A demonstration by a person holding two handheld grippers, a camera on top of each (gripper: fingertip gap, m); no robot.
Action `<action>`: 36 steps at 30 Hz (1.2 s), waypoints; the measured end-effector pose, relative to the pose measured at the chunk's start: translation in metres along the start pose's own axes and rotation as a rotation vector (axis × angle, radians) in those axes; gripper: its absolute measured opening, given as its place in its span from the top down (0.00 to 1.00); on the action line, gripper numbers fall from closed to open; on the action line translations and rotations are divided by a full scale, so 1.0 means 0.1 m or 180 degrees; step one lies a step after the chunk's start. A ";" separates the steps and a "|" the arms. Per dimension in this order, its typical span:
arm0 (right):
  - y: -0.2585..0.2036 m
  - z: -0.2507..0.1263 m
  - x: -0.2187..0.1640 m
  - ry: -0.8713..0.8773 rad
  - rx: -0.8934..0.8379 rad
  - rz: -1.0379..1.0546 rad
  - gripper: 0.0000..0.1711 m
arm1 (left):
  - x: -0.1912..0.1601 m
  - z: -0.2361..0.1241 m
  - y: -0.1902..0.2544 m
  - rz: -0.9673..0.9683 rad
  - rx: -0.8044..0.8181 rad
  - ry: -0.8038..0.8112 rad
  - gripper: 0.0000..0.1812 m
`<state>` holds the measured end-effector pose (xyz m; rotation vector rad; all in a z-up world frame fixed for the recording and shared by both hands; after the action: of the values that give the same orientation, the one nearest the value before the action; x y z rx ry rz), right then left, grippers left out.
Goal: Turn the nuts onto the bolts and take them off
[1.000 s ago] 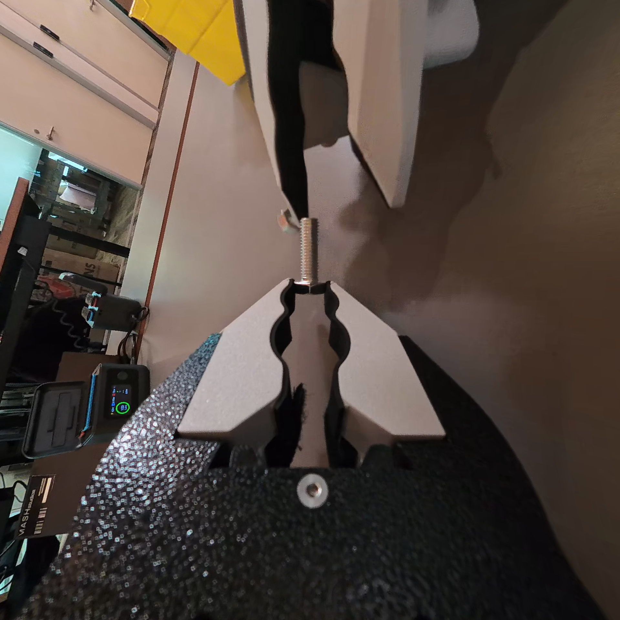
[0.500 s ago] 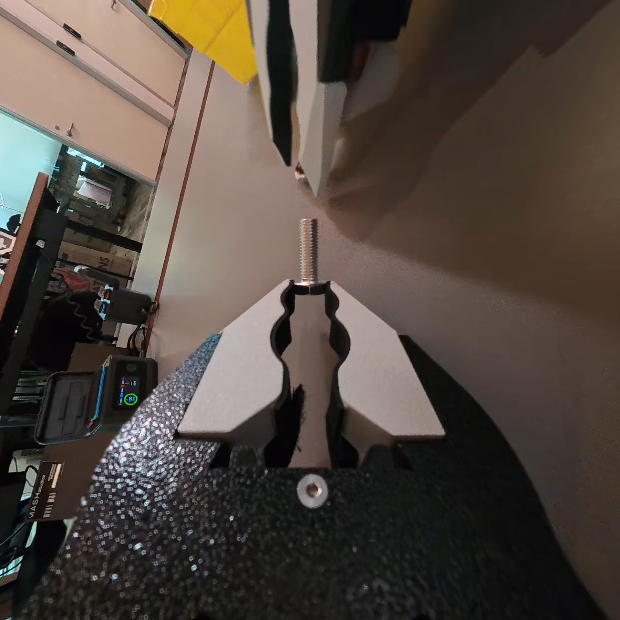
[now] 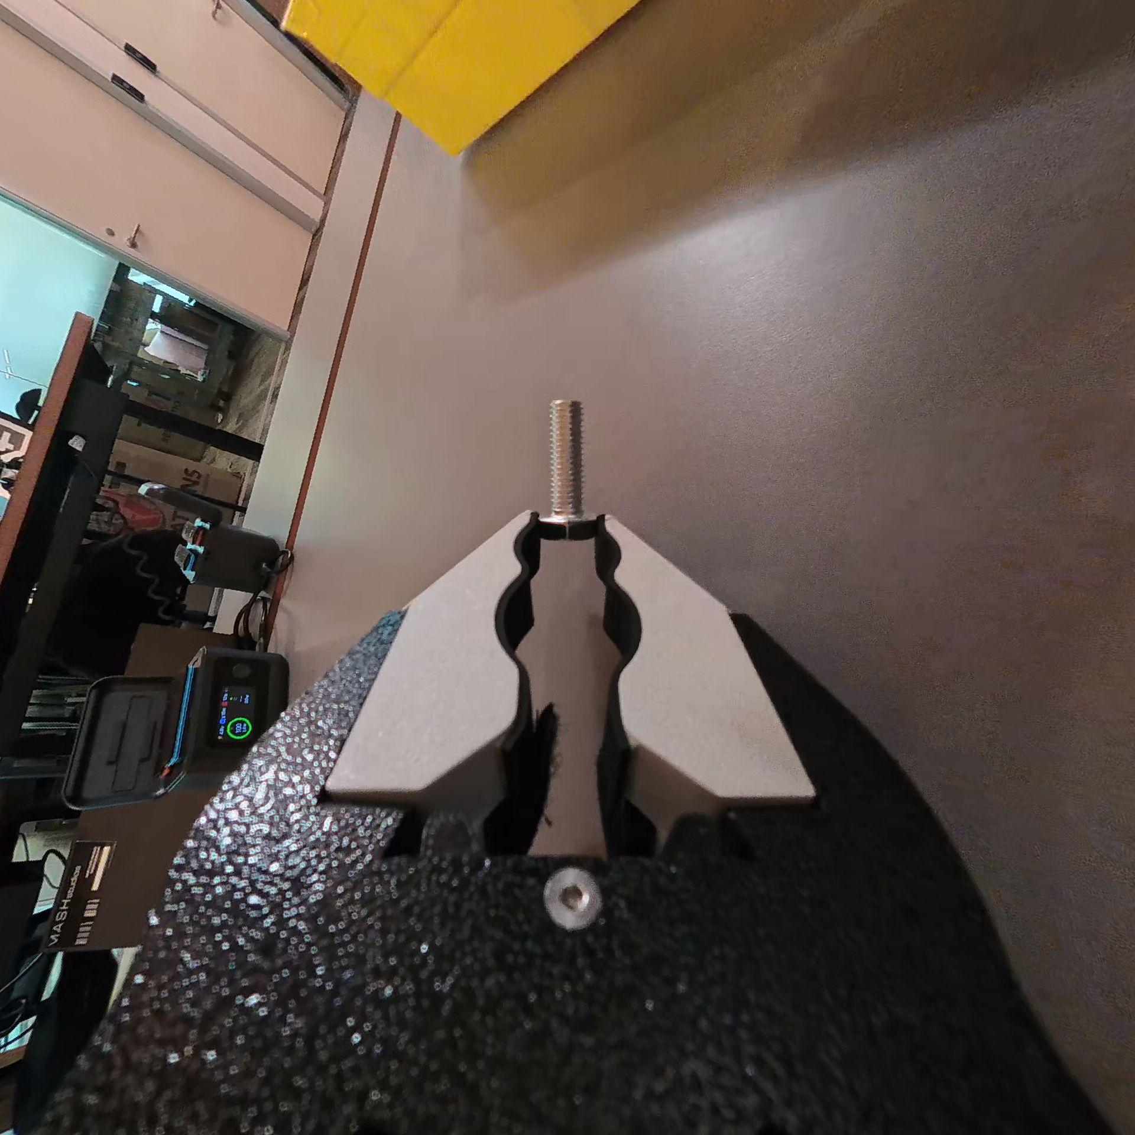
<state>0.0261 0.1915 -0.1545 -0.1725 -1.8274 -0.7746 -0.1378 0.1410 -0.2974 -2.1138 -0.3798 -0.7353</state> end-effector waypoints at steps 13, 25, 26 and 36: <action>0.85 -0.51 -1.63 -0.2575 0.0097 0.0749 0.91 | 0.10 -0.11 -0.11 -0.0217 0.0194 0.0279 0.91; 0.14 -0.43 0.07 0.0272 0.0502 0.0381 0.76 | 0.41 -0.40 -0.26 -0.1132 0.0075 0.1546 0.91; -0.10 -0.35 0.19 0.0543 0.0925 0.0500 0.77 | 0.48 -0.47 -0.25 -0.1307 -0.0129 0.1874 0.91; -0.95 0.11 0.22 0.0762 0.1941 0.0641 0.91 | 0.61 -0.63 -0.22 -0.1629 -0.0833 0.2541 0.92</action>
<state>-0.0358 0.1194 -0.1772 0.1275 -1.7035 -0.0726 -0.1242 0.1038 -0.2159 -1.7608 -0.3875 -1.9179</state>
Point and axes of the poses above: each gripper's, where its closed fingertips meet, z out along the fingers, x out of its top, y = z × x across the jaws, the point moved 6 cm from there along -z, back along the fingers, and after that the axes turned 4 degrees about -z, right-handed, at the moved point
